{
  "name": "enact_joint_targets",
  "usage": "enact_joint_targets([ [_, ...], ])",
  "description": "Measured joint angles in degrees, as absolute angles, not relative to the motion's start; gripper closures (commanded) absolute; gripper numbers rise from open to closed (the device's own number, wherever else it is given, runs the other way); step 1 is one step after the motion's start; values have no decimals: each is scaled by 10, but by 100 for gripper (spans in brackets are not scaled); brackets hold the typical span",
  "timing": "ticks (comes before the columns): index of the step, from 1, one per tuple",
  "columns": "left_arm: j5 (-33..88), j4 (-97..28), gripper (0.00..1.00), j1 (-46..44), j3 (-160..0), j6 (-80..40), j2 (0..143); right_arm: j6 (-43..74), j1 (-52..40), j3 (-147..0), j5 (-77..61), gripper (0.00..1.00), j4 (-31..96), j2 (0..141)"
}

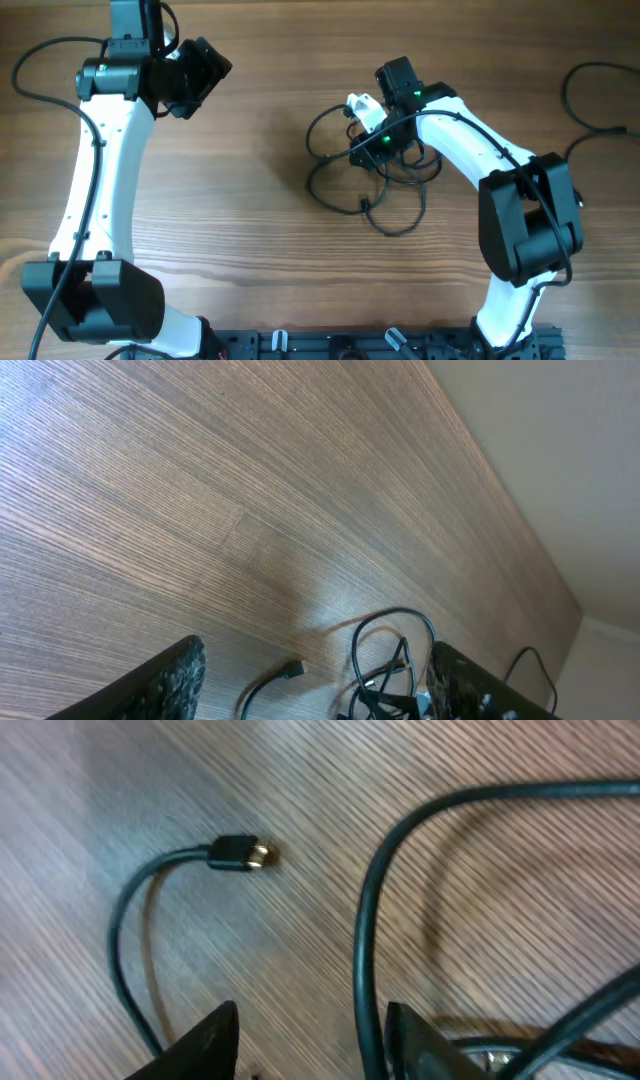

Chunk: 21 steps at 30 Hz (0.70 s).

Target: Untangle cables

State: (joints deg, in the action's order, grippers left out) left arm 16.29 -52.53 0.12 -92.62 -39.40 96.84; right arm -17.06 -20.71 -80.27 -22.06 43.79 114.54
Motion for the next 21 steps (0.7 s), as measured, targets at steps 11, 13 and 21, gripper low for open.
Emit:
enact_joint_targets([
  [11, 161, -534, 27, 1, -926, -394, 968, 18, -208, -1110, -408, 96, 492, 1073],
  [13, 161, -534, 26, 1, -926, -394, 968, 96, -209, -1177, -425, 96, 486, 1021],
  [21, 278, -486, 24, 1, -926, -301, 968, 203, -252, -1222, -293, 96, 574, 950],
])
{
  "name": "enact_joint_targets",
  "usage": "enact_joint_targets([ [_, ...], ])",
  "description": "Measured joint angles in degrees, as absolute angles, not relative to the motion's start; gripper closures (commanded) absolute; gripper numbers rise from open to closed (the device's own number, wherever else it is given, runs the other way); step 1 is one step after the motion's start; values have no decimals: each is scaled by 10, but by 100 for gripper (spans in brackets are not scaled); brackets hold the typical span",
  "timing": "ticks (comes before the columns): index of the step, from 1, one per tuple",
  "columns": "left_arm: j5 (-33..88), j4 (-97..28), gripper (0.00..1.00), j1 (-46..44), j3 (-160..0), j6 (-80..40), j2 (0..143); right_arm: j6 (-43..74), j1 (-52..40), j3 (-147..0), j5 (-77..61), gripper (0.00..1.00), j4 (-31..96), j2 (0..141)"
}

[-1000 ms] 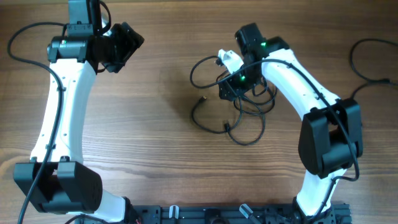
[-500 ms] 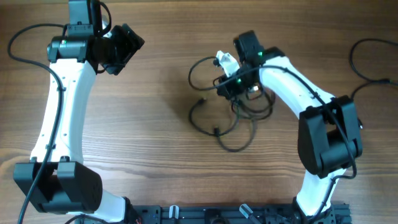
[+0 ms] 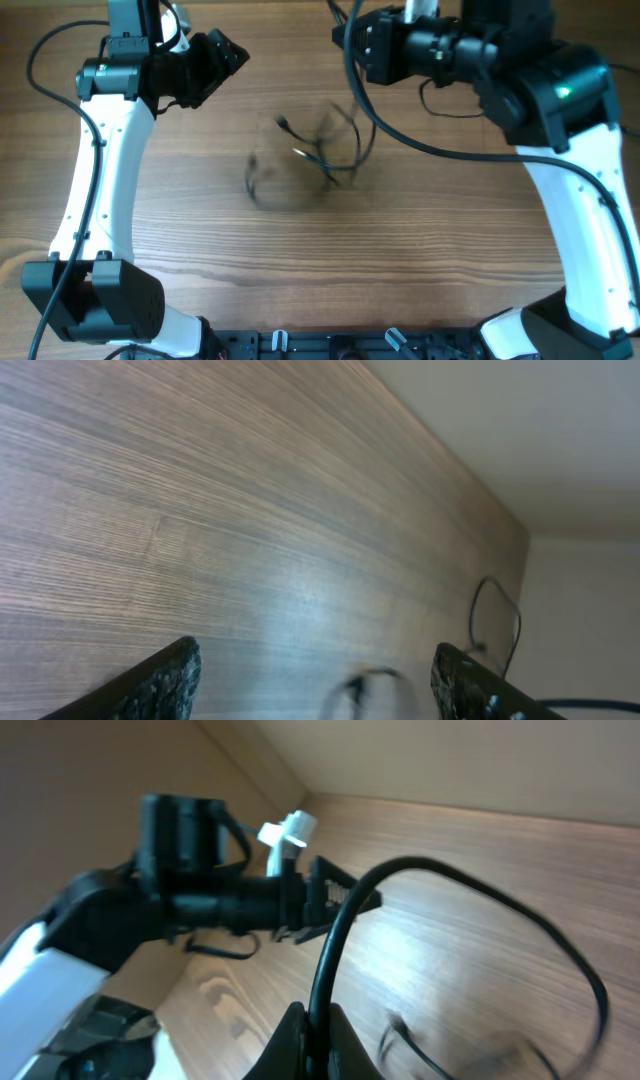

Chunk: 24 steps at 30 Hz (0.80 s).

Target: Untangle cables

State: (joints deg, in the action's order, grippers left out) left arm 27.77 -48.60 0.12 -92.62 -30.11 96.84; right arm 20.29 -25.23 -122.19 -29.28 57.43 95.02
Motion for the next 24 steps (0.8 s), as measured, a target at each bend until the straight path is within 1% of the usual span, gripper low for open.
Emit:
enact_joint_targets([
  [1, 286, -487, 24, 1, -926, -289, 968, 201, -261, -1222, -270, 95, 604, 961],
  [3, 292, -488, 24, 1, -926, -279, 968, 199, -275, -1222, -242, 96, 622, 987],
  [6, 299, -494, 23, 1, -926, -270, 968, 194, -297, -1221, -162, 96, 655, 1037],
  [12, 299, -501, 25, 1, -926, -266, 968, 156, -301, -1221, -19, 96, 725, 1091],
  [15, 299, -521, 27, -2, -925, -262, 968, 147, -298, -1221, 46, 96, 726, 1098],
  [17, 299, -520, 29, -21, -898, -256, 964, 146, -290, -1221, 50, 96, 714, 1097],
  [19, 301, -511, 31, -59, -842, -255, 961, 146, -269, -1221, 28, 96, 707, 1096],
  [22, 333, -429, 32, -120, -739, -255, 961, 142, -235, -1221, -10, 96, 707, 1095],
  [24, 346, -364, 32, -146, -693, -270, 961, 140, -233, -1221, -23, 96, 707, 1095],
])
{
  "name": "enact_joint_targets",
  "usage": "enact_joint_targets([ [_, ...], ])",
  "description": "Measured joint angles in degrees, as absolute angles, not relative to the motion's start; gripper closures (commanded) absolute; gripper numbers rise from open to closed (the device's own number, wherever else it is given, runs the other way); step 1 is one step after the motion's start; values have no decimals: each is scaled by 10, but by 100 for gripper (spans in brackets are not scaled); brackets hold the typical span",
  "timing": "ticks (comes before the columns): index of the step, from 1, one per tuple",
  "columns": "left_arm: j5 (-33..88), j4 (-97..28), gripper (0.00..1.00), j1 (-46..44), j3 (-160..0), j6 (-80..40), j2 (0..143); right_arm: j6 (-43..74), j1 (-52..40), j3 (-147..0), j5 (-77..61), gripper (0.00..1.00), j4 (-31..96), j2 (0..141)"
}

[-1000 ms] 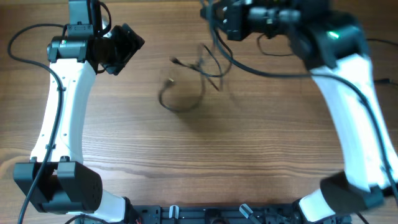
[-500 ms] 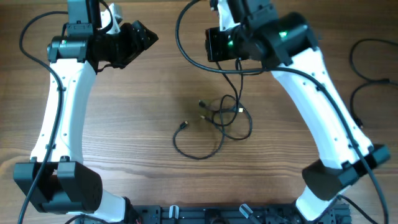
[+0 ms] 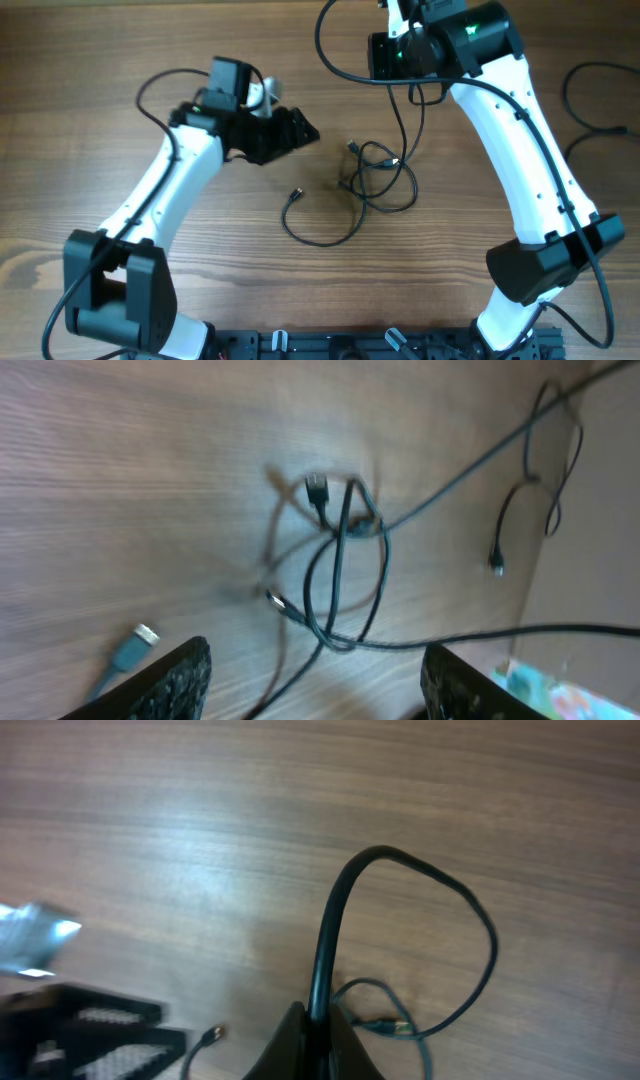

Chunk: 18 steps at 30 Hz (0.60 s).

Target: Untangle cables

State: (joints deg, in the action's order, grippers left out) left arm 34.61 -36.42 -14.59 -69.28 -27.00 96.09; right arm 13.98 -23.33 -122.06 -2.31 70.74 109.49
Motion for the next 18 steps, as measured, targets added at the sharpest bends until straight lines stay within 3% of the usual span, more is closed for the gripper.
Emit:
enact_joint_targets([
  [6, 341, -220, 36, -239, -622, -349, 972, 138, -235, -1221, -35, 96, 725, 1095],
  [12, 338, -113, 40, -264, -620, -400, 1078, 138, -235, -1221, -37, 96, 740, 1095],
  [18, 344, -50, 69, -305, -619, -411, 1131, 138, -235, -1221, -37, 96, 742, 1095],
])
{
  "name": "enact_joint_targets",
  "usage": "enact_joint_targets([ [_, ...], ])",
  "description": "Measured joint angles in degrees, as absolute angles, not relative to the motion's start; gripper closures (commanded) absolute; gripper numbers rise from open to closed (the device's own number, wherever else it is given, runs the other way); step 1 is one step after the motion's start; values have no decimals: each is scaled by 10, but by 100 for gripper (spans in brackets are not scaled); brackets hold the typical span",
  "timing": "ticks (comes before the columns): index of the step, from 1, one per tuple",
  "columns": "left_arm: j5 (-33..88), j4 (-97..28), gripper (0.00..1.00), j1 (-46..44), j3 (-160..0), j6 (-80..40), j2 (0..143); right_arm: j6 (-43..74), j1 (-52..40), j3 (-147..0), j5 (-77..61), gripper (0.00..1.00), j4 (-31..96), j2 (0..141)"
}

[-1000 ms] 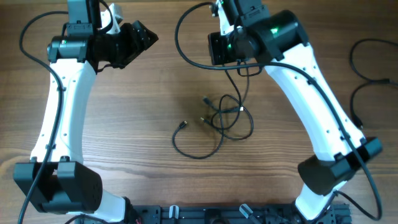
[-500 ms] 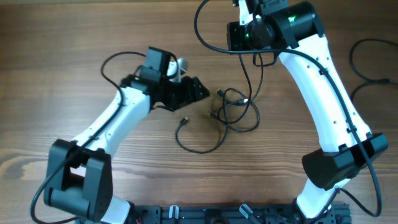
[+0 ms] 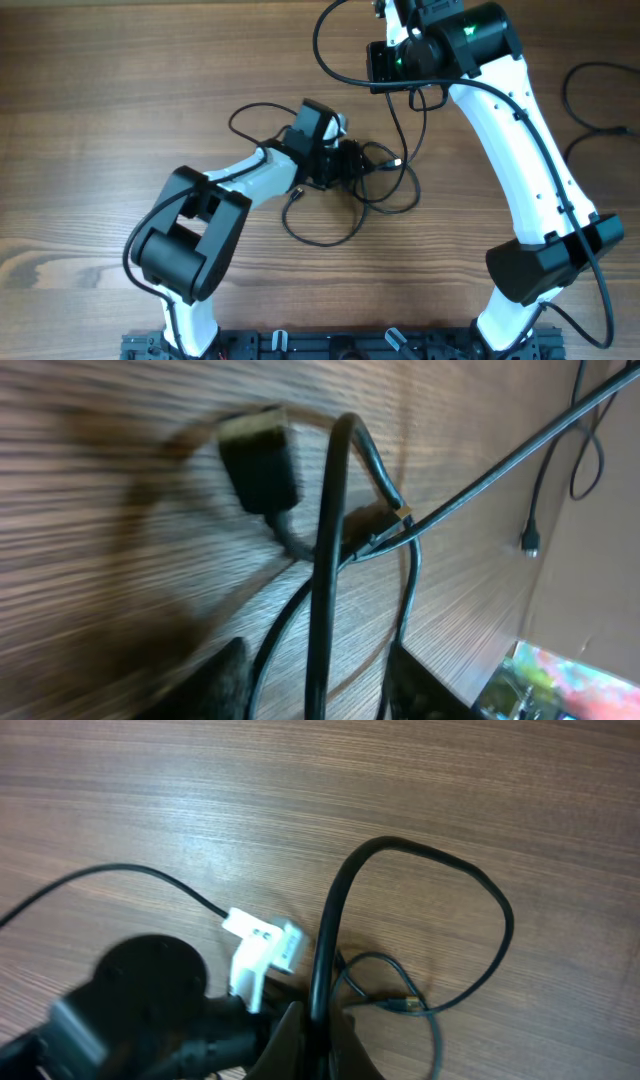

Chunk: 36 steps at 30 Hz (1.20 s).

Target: Untangle cables

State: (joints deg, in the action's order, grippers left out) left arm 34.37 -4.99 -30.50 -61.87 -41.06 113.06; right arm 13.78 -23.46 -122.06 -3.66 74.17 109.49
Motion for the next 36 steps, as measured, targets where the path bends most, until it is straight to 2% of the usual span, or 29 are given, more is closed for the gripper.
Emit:
enact_joint_targets([
  [2, 342, -39, 82, -317, -619, -413, 1133, 138, -235, -1221, -37, 96, 742, 1095],
  [3, 339, -38, 96, -319, -619, -414, 1133, 137, -235, -1221, -37, 96, 743, 1095],
  [9, 334, -38, 96, -295, -619, -413, 1132, 131, -235, -1221, -37, 96, 747, 1095],
  [12, 346, -74, 96, -221, -616, -402, 1086, 126, -235, -1221, -37, 96, 748, 1095],
  [19, 297, -215, 96, -18, -614, -347, 798, 116, -235, -1221, -49, 96, 746, 1095],
  [23, 240, -268, 96, 32, -614, -345, 762, 126, -235, -1221, -40, 96, 748, 1095],
  [27, 161, -330, 96, 56, -614, -347, 762, 200, -236, -1221, 84, 96, 800, 1095],
  [31, 49, -354, 96, 72, -614, -403, 762, 286, -236, -1221, 263, 96, 862, 1095],
  [36, -20, -390, 96, 72, -614, -441, 769, 308, -212, -1221, 338, 96, 861, 1095],
])
